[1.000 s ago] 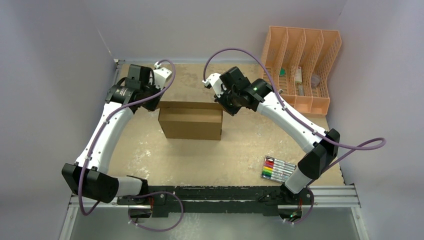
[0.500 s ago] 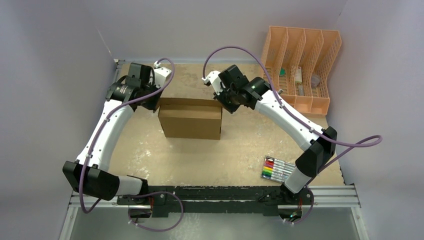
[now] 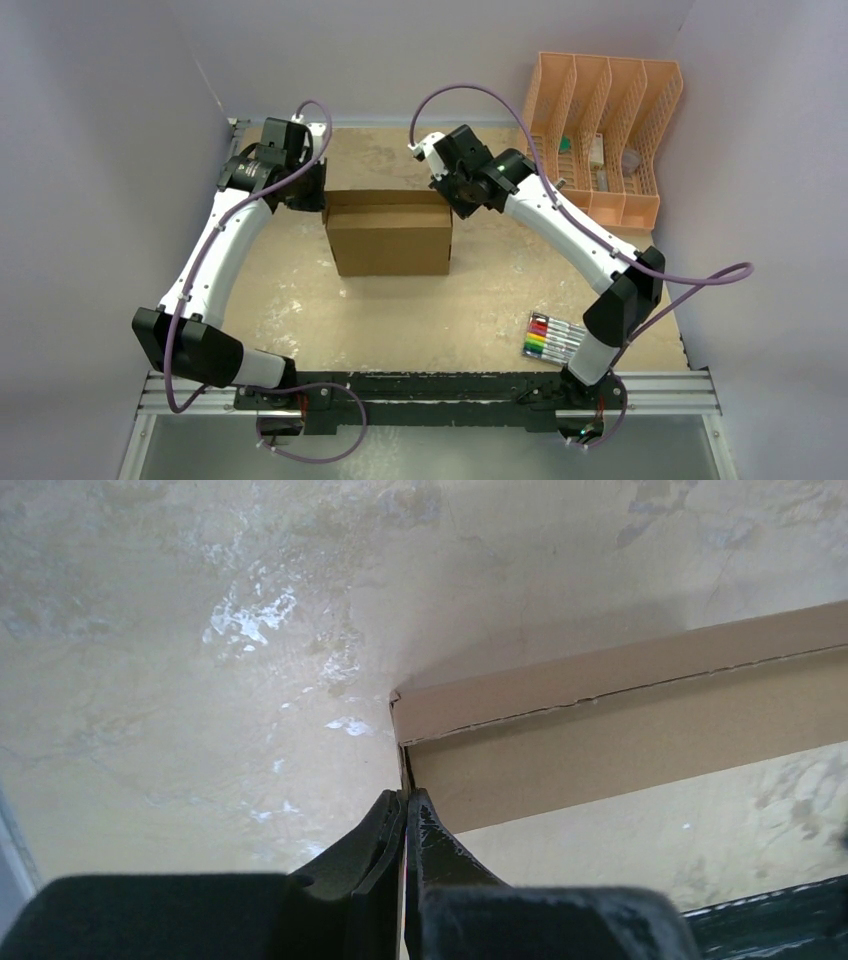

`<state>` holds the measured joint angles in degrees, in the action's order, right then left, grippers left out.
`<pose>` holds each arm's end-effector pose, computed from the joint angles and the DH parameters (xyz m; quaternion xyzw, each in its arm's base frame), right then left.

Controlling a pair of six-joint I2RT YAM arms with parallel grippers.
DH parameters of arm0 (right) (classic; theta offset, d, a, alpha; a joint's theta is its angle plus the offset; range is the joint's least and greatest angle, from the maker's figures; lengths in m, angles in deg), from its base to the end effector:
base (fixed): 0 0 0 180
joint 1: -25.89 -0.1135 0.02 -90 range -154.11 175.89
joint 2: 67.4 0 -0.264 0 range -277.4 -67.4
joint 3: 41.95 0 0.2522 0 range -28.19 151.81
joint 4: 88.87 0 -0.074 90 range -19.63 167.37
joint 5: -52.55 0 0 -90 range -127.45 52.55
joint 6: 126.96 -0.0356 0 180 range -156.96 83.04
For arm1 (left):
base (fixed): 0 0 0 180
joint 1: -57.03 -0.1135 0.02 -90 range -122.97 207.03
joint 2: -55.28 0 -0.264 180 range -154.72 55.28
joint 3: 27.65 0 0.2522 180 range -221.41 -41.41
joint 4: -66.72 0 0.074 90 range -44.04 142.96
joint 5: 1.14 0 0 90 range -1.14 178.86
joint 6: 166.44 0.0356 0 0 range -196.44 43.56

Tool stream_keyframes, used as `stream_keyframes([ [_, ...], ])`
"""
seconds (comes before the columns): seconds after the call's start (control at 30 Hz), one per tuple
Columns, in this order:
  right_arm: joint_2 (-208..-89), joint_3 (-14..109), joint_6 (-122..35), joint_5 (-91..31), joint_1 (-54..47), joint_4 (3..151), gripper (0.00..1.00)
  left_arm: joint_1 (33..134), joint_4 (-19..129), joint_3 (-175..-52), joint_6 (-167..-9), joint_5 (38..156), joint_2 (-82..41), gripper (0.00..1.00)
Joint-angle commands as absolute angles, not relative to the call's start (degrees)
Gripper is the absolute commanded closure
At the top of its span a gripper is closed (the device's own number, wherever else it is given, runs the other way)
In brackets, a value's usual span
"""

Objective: Fold the paper box

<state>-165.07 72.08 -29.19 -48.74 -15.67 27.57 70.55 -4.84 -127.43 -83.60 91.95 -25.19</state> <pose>0.2824 0.2411 0.3663 -0.3540 0.8570 0.0179 0.3741 0.2731 -0.0676 0.3706 0.0612 0.9439 -0.0831 0.3136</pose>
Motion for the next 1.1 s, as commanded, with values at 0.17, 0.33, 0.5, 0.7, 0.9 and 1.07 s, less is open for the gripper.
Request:
stream_keyframes([
  [0.17, -167.42, 77.72, -36.0, -53.51, -16.69, 30.02, 1.0, 71.09, 2.99, -127.93, -102.21, 95.73, -23.43, 1.0],
  [0.33, -168.49, 79.38, -37.43, -54.46, -17.3, 29.78, 1.0, 71.24, 6.7, -124.94, -106.83, 96.84, -22.39, 1.0],
  [0.5, -170.03, 81.53, -39.95, -52.93, -17.31, 27.63, 1.0, 72.15, 4.65, -125.04, -103.44, 91.87, -22.31, 1.0],
  [0.7, -172.34, 84.81, -43.03, -54.83, -17.07, 22.58, 1.0, 73.41, 0.57, -128.44, -98.8, 85.47, -22.69, 1.0],
  [0.9, -174.71, 88.51, -48.52, -55.08, -16.2, 19.46, 1.0, 76.3, 2.02, -127.71, -98.52, 88.19, -22.2, 1.0],
  [1.07, -175.83, 92.17, -52.87, -52.83, -14.69, 18.53, 1.0, 77.8, 2.36, -127.6, -98.31, 88.59, -21.98, 1.0],
])
